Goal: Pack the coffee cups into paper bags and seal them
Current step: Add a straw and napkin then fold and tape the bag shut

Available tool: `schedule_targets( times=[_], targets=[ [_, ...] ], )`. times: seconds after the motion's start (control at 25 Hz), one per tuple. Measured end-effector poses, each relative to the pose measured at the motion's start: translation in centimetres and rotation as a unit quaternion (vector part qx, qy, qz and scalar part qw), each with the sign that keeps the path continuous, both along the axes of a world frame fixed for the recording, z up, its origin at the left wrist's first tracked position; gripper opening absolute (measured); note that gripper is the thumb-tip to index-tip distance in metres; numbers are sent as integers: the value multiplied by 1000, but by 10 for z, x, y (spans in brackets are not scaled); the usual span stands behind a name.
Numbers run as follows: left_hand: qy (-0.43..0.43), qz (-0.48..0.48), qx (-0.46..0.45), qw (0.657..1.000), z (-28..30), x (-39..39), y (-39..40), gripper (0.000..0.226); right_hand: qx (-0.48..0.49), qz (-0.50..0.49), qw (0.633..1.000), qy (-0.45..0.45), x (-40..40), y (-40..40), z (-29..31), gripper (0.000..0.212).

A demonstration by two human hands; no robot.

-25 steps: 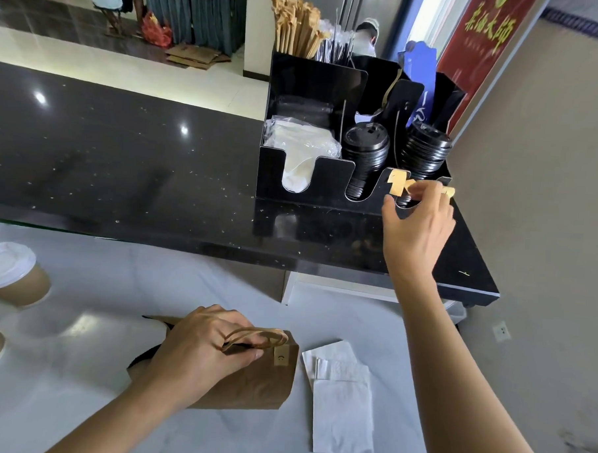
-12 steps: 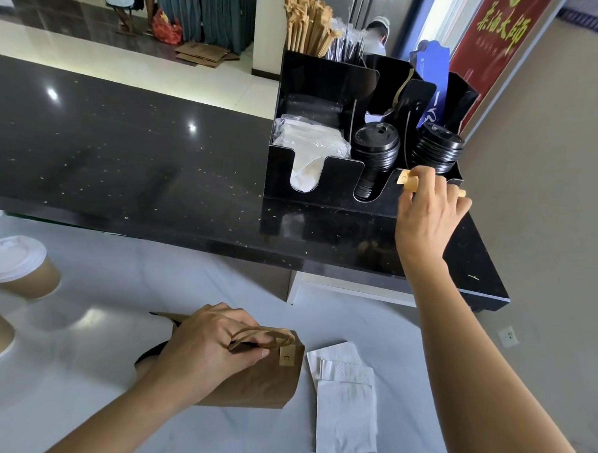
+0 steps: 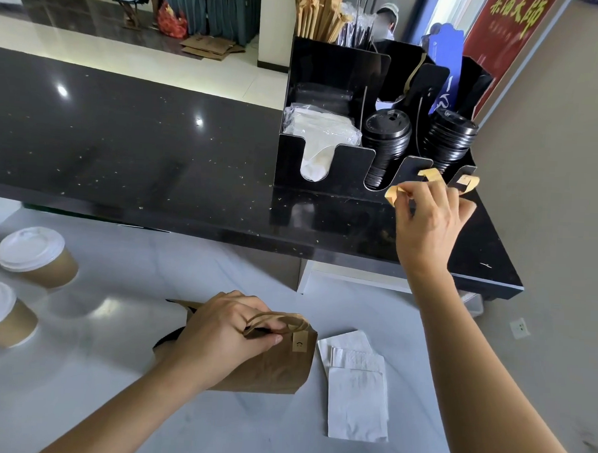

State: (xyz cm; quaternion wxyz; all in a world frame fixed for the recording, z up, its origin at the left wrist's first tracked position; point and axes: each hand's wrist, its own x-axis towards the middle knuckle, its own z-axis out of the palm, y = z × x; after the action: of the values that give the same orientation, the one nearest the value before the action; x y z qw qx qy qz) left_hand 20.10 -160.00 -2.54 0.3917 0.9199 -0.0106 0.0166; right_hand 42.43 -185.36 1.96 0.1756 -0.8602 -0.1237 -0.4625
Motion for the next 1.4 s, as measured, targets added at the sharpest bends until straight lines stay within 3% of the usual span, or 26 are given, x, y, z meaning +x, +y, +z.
schedule_targets(
  times=[0.2,0.4,0.64,0.8,1.12,1.4],
  targets=[
    [-7,-9,11,1000,4,0,0,16,81,107,985,112,-40,23,-2,3],
    [-2,-31,6,1000,11,0,7,30,106,153,958,218,-70,36,1,5],
    [-8,-47,159,986,14,-8,38,58,118,204,931,279,-92,50,3,12],
    [-9,-28,179,983,9,-24,63,58,116,231,914,312,-100,62,10,6],
    [26,0,18,1000,2,-45,94,55,102,318,854,399,-110,89,40,26],
    [12,60,-57,997,-7,-45,99,25,55,408,759,505,-107,122,71,4]
  ],
)
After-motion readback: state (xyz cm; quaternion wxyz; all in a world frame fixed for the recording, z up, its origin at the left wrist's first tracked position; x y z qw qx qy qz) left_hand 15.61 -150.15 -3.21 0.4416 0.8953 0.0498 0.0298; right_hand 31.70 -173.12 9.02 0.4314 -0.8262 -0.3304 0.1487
